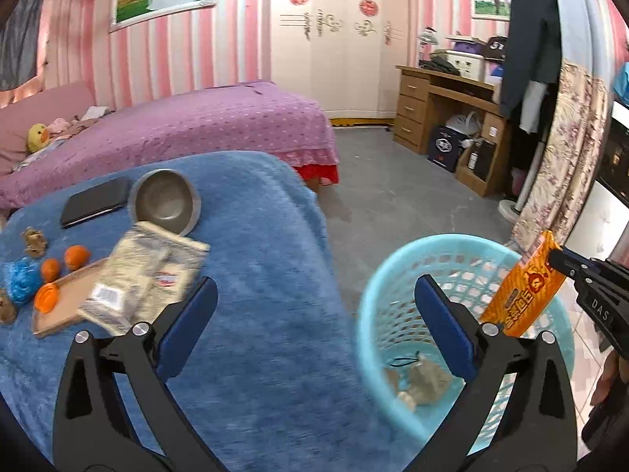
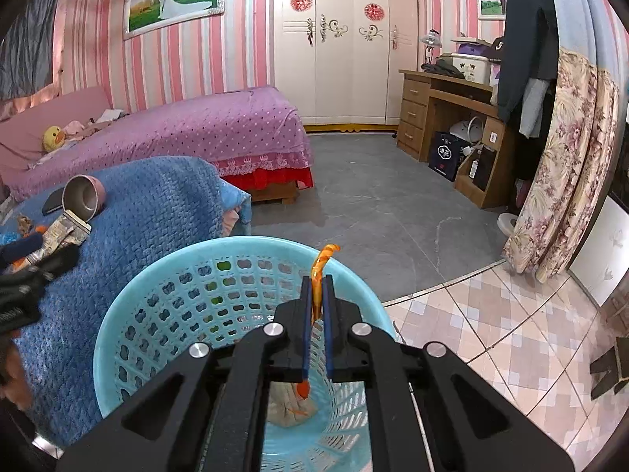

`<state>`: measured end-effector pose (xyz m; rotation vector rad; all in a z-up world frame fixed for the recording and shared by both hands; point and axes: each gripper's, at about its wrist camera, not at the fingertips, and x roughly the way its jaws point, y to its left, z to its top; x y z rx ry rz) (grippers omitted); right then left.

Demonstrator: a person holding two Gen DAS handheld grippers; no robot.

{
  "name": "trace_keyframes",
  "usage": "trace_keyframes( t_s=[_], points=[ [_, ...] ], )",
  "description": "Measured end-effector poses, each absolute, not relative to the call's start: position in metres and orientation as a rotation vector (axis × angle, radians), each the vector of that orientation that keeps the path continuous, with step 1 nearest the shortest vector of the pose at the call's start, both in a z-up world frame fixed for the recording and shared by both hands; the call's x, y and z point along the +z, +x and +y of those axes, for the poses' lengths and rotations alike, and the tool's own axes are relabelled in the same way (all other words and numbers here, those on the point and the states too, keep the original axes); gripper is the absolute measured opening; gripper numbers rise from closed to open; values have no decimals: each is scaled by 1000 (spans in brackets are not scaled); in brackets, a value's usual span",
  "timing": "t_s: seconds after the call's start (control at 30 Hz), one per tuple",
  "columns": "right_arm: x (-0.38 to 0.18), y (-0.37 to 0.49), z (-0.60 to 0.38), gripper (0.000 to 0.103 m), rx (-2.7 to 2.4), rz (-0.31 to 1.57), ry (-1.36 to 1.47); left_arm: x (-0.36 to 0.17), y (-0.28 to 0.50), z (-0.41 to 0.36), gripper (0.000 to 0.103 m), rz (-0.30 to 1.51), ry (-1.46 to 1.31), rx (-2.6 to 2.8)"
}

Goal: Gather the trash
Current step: 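Carry the tube and orange snack bag to the blue basket and release both, then grasp the crumpled brown paper with the left tool while the right tool grasps the silver snack packet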

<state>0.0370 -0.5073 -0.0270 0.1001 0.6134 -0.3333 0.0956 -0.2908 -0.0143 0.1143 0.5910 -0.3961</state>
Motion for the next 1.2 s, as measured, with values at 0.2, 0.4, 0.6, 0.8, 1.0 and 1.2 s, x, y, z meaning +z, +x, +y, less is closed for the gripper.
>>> trace_keyframes(
  t_s=[0.2,0.4,0.6,0.8,1.0,1.2],
  points=[
    [-29,48,-498,85,-398,649,108,-4,92,-244,97,574,116,-347],
    [-21,55,-485,88,-444,635,121,6,95,-186,97,572,112,-275],
    [-4,62,-443,92,-395,557,94,17,104,-112,97,548,117,-173],
    [-1,83,-389,93,-316,547,52,10,122,-46,97,588,69,-90],
    [-8,103,-337,93,-241,572,-11,-8,134,3,97,612,47,-33],
    [-15,122,-303,93,-190,604,-45,-23,149,42,97,639,55,10]
  ],
)
